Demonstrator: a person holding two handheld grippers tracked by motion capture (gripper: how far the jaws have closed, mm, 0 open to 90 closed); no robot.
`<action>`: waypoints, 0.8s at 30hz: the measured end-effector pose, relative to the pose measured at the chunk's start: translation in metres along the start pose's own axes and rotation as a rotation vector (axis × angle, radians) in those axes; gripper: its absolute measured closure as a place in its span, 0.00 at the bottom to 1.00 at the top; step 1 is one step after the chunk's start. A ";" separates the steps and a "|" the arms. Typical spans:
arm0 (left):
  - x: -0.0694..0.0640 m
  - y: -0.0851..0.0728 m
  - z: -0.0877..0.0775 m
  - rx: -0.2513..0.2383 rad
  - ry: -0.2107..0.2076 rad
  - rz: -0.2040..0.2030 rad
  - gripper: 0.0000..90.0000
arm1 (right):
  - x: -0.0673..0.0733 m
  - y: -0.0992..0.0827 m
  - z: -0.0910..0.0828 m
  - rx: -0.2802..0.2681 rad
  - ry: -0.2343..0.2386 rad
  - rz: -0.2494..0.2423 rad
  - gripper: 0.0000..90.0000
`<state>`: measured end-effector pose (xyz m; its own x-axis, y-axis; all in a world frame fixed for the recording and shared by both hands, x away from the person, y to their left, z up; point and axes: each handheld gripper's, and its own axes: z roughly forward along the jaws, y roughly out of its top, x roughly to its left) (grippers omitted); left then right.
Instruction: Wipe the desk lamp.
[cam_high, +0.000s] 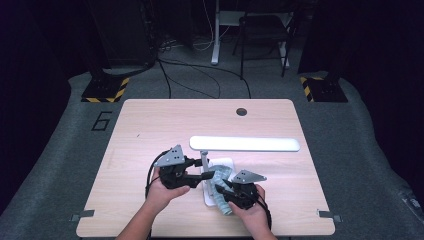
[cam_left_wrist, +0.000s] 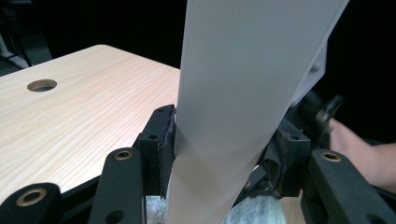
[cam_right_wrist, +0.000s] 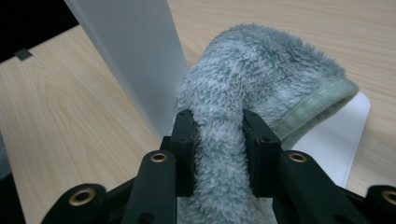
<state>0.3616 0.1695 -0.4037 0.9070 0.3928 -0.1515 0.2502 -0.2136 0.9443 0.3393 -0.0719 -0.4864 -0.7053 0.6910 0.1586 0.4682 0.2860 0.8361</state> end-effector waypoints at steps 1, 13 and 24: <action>0.000 0.000 0.000 0.001 -0.003 -0.004 0.55 | -0.001 -0.002 0.002 0.017 -0.003 0.001 0.77; -0.002 0.003 -0.017 0.000 0.024 -0.003 0.51 | -0.003 -0.011 0.010 0.045 -0.032 -0.014 0.78; 0.002 0.002 -0.041 -0.034 0.099 -0.025 0.51 | -0.005 -0.012 0.010 0.034 -0.026 -0.010 0.77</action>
<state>0.3495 0.2066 -0.3900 0.8624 0.4844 -0.1473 0.2592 -0.1726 0.9503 0.3421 -0.0719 -0.5027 -0.6963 0.7047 0.1364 0.4794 0.3152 0.8191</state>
